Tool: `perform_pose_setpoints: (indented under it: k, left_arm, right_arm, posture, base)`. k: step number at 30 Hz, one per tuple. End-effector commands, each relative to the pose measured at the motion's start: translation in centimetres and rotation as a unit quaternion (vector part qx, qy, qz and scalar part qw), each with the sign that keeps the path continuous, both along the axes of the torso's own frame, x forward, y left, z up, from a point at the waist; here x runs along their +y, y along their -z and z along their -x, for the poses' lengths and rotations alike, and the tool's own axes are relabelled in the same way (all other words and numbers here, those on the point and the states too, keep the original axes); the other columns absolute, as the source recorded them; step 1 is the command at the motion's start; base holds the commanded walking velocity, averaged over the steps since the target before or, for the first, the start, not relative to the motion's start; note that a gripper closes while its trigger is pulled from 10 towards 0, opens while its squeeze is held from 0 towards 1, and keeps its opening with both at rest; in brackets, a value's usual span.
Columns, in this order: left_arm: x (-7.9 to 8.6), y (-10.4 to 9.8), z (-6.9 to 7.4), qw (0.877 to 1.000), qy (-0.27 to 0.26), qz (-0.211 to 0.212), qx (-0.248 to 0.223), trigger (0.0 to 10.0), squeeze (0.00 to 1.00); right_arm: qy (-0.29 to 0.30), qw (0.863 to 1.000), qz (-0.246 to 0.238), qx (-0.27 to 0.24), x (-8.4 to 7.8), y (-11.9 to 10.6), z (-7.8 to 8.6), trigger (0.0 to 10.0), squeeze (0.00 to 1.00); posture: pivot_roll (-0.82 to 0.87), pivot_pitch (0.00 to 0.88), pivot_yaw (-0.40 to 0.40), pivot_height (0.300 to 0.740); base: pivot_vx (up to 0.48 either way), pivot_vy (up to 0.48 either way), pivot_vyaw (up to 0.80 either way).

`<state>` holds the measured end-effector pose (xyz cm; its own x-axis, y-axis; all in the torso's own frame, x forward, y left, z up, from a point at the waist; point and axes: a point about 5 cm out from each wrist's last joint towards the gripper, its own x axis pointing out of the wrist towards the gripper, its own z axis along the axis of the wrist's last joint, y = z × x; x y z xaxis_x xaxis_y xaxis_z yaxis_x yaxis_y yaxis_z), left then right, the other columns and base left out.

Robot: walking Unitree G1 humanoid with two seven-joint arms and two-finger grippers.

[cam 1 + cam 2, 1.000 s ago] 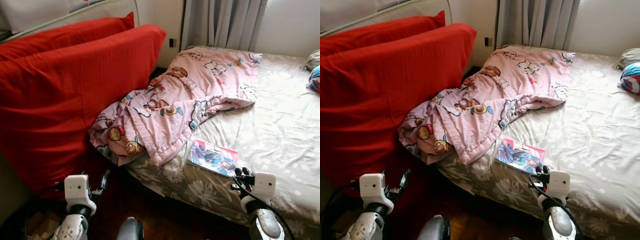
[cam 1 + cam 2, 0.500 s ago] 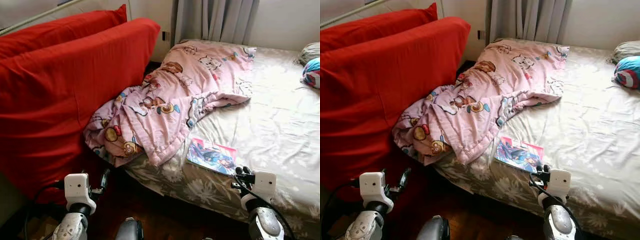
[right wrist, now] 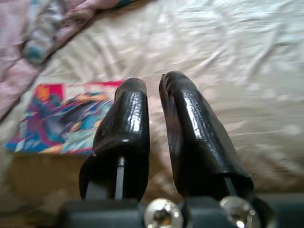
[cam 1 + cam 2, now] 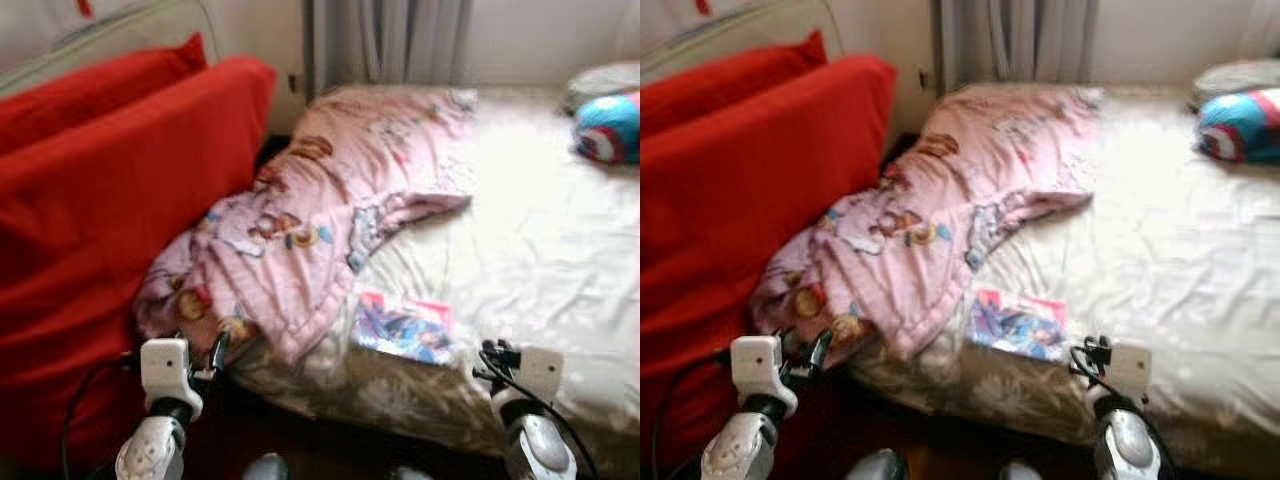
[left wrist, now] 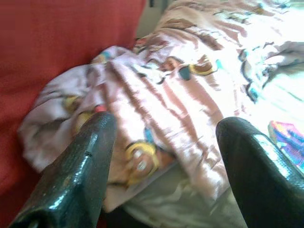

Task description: Clean up the room

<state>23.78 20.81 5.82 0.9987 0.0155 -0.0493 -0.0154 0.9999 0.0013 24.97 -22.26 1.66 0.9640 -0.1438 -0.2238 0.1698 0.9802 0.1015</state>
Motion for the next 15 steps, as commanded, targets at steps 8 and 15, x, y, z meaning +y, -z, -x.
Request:
perform_pose_setpoints:
  k: [8,15]
  left_arm:
    - [0.75,-0.33,0.09,1.0,-0.006,-0.008,0.0,10.0,0.0]
    - [0.61,-0.5,-0.04,1.0,-0.006,-0.004,-0.003,10.0,0.0]
  right_arm:
    - [-0.02,1.0,-0.007,-0.003,1.32,-0.07,-0.56,10.0,0.0]
    - [-0.045,0.999,0.001,0.015,1.86,0.41,-1.14,10.0,0.0]
  posture:
    - [0.0,0.093,0.036,0.647]
    - [0.01,0.099,0.036,0.647]
  base:
    - [0.3,0.0,0.0]
    - [0.293,0.0,0.0]
